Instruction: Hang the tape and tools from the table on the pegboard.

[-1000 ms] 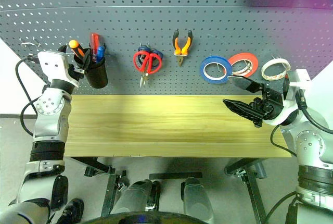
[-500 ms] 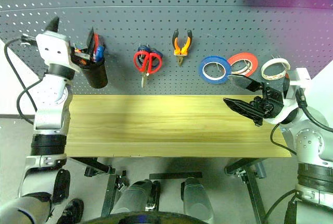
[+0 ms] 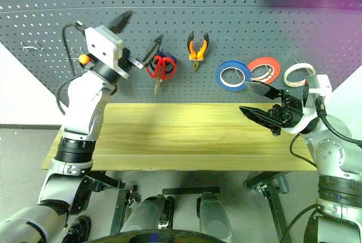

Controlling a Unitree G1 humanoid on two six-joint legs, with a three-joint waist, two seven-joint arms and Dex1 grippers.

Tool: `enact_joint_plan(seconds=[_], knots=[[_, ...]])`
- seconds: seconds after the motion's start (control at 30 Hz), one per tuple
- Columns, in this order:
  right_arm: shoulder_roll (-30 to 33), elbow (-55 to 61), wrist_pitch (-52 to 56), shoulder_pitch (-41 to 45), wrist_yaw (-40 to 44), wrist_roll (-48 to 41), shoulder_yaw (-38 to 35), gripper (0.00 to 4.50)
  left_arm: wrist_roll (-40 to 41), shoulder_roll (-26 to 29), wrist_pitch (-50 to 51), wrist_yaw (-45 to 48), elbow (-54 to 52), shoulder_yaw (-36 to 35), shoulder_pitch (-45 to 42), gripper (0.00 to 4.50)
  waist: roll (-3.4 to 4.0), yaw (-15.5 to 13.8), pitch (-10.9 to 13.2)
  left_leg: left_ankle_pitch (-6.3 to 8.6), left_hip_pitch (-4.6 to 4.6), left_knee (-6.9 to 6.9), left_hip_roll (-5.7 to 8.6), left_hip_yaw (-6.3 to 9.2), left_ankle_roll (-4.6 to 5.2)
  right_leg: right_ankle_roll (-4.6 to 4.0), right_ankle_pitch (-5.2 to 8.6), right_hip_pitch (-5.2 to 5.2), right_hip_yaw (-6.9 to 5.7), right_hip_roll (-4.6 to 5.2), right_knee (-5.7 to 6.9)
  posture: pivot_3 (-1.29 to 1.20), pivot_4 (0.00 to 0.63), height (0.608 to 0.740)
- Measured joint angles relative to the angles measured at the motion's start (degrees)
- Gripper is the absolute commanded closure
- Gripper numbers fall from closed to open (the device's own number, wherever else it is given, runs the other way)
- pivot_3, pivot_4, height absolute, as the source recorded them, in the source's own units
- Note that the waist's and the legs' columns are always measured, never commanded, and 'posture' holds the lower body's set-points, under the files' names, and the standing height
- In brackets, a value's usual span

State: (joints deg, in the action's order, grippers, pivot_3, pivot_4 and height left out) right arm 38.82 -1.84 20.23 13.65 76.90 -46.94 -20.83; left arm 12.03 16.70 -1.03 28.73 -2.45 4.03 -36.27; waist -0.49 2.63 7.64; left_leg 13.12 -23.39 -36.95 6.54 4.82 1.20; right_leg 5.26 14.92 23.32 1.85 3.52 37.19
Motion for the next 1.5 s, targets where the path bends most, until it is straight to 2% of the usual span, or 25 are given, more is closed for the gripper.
enact_joint_plan(seconds=[0.23,0.3,0.4,0.57,0.73,0.9,1.17,1.5], knots=[[-2.3,-2.6,-2.9,-0.5,-0.9,2.2,0.0,0.0,9.4,-1.9,13.9,7.8,-1.2,2.5,7.2,0.06,0.6,0.2,-0.7,-0.06,0.04,-0.02,0.0,0.0,0.09,0.0,0.0,-0.03,0.01,-0.03,0.03,-0.15,0.027,0.74],[-3.0,-3.5,-4.3,-1.2,-1.5,3.5,0.1,0.0,11.5,-1.2,18.2,9.9,-0.2,2.6,9.9,0.06,0.65,0.1,-0.9,-0.07,0.04,-0.04,0.0,0.01,0.08,0.0,0.0,-0.03,0.0,-0.04,0.05,-0.16,0.021,0.74],[-5.2,-5.6,-6.3,-1.7,-3.0,4.8,0.1,0.0,11.4,1.6,19.3,13.1,1.0,3.1,13.3,0.06,0.78,0.3,-1.4,-0.07,0.07,-0.07,0.01,0.0,0.07,0.0,-0.01,-0.08,0.01,-0.04,0.04,-0.15,0.01,0.74],[-9.6,-7.9,-12.5,-2.1,-7.5,9.6,1.0,0.0,9.7,3.0,16.8,14.2,6.2,1.7,17.5,0.06,0.93,0.4,-2.8,0.02,0.17,-0.06,0.01,0.02,-0.08,0.0,-0.01,-0.18,0.02,-0.04,0.04,-0.14,0.0,0.74],[-16.2,-9.3,-17.1,-3.1,-16.0,14.9,3.3,0.0,8.0,2.2,12.6,10.3,9.8,-2.6,19.3,0.06,1.11,0.6,-3.5,0.03,0.25,-0.05,0.03,0.02,-0.09,0.0,-0.01,-0.23,0.03,-0.03,0.03,-0.14,0.0,0.74],[-20.7,-13.3,-22.7,-3.8,-22.8,19.9,4.9,0.0,6.2,0.6,9.2,7.4,11.4,-3.4,22.3,0.06,1.16,0.8,-4.0,0.03,0.35,-0.02,0.04,0.02,-0.09,0.0,-0.01,-0.24,0.04,-0.03,0.04,-0.14,0.0,0.74],[-24.3,-19.4,-31.0,-4.1,-34.9,26.8,4.9,0.0,3.0,-0.6,2.3,0.8,16.3,-7.5,23.2,0.06,1.21,1.4,-4.1,0.05,1.03,0.12,0.04,0.04,-0.09,0.0,0.03,-0.89,0.04,-0.03,-0.03,-0.15,0.0,0.74],[-25.5,-20.0,-33.1,-4.2,-40.0,28.1,6.3,0.0,0.3,-3.3,-2.5,-4.1,17.0,-7.7,24.7,0.06,1.26,1.5,-4.3,0.05,1.05,0.11,0.04,0.04,-0.09,0.01,0.03,-0.86,0.04,-0.04,-0.03,-0.17,0.0,0.74]])
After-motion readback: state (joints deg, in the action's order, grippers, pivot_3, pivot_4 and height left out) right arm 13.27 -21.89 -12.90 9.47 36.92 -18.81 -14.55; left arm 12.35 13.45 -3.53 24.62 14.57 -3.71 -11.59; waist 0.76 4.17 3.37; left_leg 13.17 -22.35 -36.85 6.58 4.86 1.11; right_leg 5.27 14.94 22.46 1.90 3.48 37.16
